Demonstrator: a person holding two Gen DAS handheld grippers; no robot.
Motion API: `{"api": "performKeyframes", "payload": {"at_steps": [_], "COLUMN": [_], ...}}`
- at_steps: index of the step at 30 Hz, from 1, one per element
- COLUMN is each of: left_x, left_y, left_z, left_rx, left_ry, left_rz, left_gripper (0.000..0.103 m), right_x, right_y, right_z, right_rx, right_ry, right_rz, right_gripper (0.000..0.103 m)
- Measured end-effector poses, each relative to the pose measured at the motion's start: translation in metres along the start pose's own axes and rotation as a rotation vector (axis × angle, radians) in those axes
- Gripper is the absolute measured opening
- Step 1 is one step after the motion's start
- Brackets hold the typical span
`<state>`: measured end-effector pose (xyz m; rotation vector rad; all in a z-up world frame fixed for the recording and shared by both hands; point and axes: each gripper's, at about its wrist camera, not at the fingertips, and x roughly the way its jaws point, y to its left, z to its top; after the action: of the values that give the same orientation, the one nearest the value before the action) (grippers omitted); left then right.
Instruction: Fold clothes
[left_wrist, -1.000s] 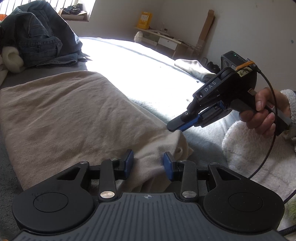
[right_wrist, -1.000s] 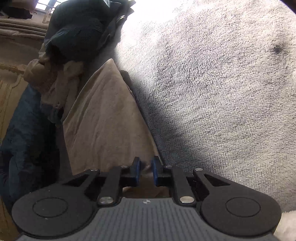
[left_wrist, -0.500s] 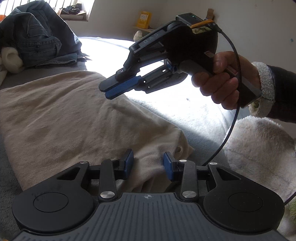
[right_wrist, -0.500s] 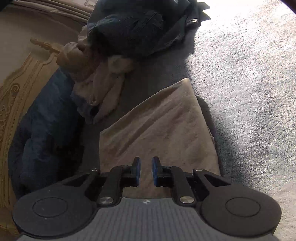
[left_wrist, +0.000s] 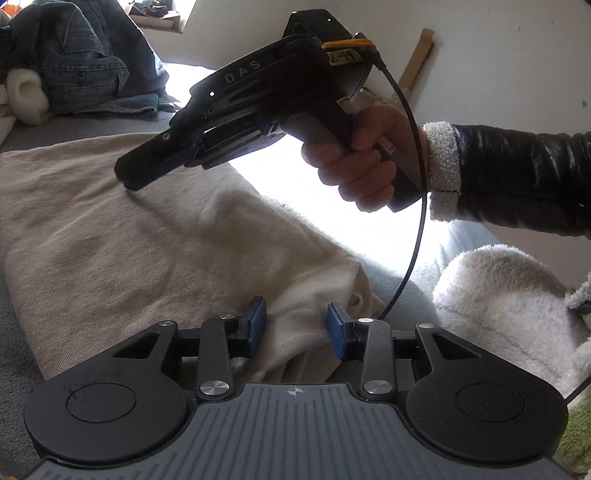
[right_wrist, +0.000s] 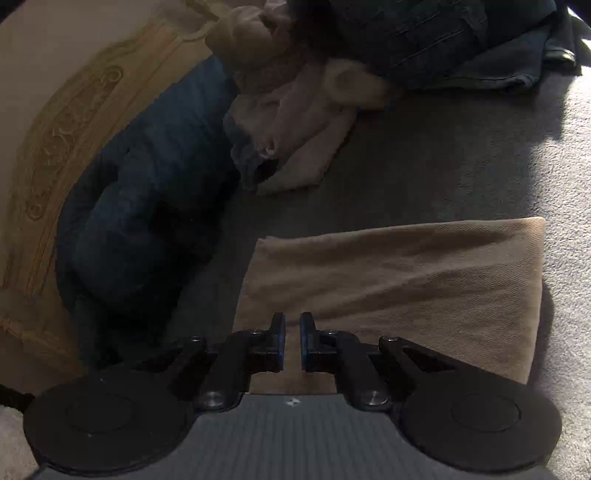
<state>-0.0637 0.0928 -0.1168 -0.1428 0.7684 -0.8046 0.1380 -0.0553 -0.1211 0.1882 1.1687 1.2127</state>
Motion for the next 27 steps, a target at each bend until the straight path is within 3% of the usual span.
{"api": "performKeyframes", "payload": {"at_steps": [3, 6, 8, 10, 13, 17, 19, 22, 23, 27], "left_x": [-0.001, -0.001, -0.001, -0.001, -0.001, -0.002, -0.001, -0.001, -0.001, -0.002], "left_y": [-0.002, -0.004, -0.005, -0.005, -0.005, -0.003, -0.003, -0.005, -0.005, -0.003], "left_z": [-0.001, -0.001, -0.002, -0.004, -0.006, -0.008, -0.008, -0.008, -0.008, -0.008], "left_rx": [-0.008, -0.016, -0.02, -0.026, -0.029, -0.03, -0.042, -0.04, -0.036, -0.037], "left_ry": [-0.005, -0.012, -0.017, -0.022, -0.027, -0.031, -0.036, -0.038, -0.038, -0.041], "left_rz": [0.009, 0.015, 0.02, 0.02, 0.021, 0.029, 0.03, 0.038, 0.039, 0.03], "left_gripper": [0.036, 0.036, 0.036, 0.036, 0.036, 0.036, 0.036, 0.036, 0.036, 0.036], "right_x": [0.019, 0.016, 0.011, 0.006, 0.022, 0.057, 0.066, 0.055, 0.045, -0.009], "right_y": [0.004, 0.01, 0.012, 0.027, 0.049, 0.053, 0.054, 0.061, 0.06, 0.034], "right_z": [0.021, 0.041, 0.045, 0.039, 0.025, 0.027, 0.032, 0.033, 0.032, 0.021], "right_rx": [-0.041, -0.021, -0.038, -0.135, -0.29, -0.325, -0.294, -0.299, -0.284, -0.163], "right_ry": [-0.086, -0.233, -0.224, -0.167, -0.01, 0.006, -0.073, -0.219, -0.246, -0.267], "right_rz": [-0.062, -0.185, -0.088, 0.007, 0.028, -0.075, -0.119, -0.297, -0.312, -0.156], "right_gripper": [0.003, 0.007, 0.007, 0.007, 0.007, 0.004, 0.003, 0.007, 0.007, 0.007]}}
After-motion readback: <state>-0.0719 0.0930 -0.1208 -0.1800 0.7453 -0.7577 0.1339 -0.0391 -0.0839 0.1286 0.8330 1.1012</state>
